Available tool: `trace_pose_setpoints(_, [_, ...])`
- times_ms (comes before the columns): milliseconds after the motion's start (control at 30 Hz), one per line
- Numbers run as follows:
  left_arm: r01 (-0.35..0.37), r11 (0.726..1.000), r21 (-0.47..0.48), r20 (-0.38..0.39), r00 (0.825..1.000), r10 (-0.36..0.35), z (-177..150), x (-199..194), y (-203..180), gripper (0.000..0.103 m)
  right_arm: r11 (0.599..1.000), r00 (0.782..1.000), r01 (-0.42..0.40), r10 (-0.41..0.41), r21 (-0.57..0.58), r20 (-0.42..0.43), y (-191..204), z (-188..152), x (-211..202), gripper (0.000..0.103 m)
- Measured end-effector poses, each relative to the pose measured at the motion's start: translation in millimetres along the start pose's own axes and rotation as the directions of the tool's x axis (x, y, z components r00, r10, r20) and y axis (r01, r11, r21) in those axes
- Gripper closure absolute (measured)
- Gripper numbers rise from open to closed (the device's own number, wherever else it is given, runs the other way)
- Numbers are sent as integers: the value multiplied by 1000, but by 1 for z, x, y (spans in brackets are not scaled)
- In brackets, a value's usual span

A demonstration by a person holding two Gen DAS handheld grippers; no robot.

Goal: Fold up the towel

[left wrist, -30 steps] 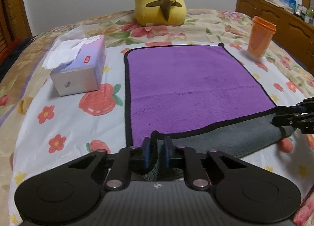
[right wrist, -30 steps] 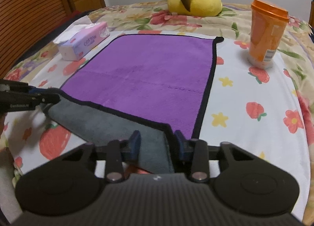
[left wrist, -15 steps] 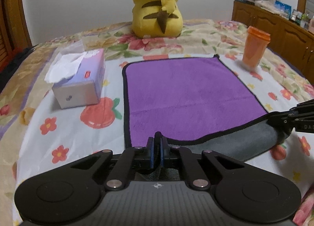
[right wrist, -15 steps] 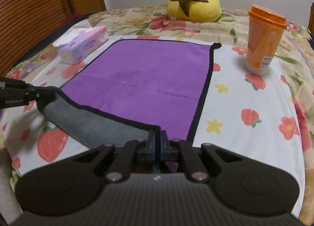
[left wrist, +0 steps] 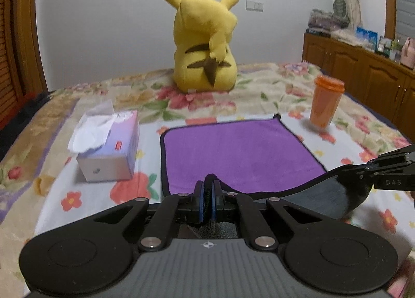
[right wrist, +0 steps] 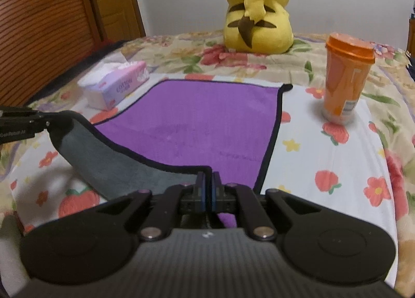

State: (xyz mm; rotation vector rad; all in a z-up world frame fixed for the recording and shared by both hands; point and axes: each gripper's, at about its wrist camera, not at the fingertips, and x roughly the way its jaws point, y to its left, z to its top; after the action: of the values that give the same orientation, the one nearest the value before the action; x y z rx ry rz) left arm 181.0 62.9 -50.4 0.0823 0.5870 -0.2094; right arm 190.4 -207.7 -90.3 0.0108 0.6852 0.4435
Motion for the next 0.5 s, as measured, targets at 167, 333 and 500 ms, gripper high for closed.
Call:
trace_pose_setpoints(167, [-4, 1000, -1, 34, 999, 4, 4, -3, -3, 94, 1000, 999, -8, 8, 0, 39, 1, 5, -6, 98])
trace_pose_setpoints(333, [-30, 1000, -4, 60, 998, 30, 7, 4, -3, 94, 1000, 997, -8, 9, -13, 77, 5, 10, -11, 98])
trace_pose_setpoints(500, [-33, 999, -7, 67, 997, 34, 9, 7, -1, 94, 1000, 994, -12, 13, -13, 107, 5, 14, -15, 98])
